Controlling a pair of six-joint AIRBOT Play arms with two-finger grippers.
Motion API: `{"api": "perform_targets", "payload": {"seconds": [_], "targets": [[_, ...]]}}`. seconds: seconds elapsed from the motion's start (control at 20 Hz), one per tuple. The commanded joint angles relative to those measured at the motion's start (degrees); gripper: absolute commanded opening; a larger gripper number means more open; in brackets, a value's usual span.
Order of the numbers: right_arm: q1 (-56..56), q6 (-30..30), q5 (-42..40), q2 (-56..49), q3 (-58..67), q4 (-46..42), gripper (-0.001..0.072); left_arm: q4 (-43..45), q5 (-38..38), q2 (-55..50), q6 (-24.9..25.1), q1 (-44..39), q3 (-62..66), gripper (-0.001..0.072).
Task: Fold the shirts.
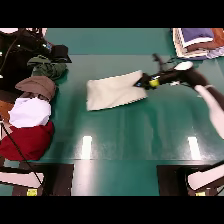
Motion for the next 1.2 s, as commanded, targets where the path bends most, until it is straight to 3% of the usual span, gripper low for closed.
{"api": "perform_targets", "payload": {"seconds": [0.0, 0.2, 0.55, 0.8, 1.0, 1.05, 1.15], "targets": [[-12.74, 1.46, -0.87, 13.42, -9.66, -6.86, 0.0013, 0.07, 0.04, -0.04, 1.18, -3.08, 0.00, 0.0021], [-33.77, 3.17, -3.32, 26.01, -19.06, -10.47, 0.0014, -0.07, 0.72, -0.04, 1.16, -4.24, 0.00, 0.0022], [-64.83, 4.68, -11.65, 36.35, -33.24, -10.56, 0.0013, -1.29, 1.31, -0.07, 0.76, -4.24, 0.00, 0.0021], [-71.76, 7.28, -15.39, 38.73, -38.84, -11.89, 0.0013, -1.29, 1.31, -0.07, 0.48, -4.24, 0.00, 0.0022], [-71.43, 10.45, -13.42, 39.65, -39.41, -21.79, 0.0017, -1.27, 1.31, -0.07, 0.50, -4.24, 0.00, 0.0022], [-71.97, 10.45, -11.93, 39.65, -38.49, -24.65, 0.0088, -1.27, 1.31, -0.07, 0.52, -4.24, 0.00, 0.0022], [-73.42, 10.45, -8.52, 39.63, -35.54, -30.86, 0.0532, -1.22, 0.76, -0.07, 0.61, -4.24, 0.00, 0.0022]]}}
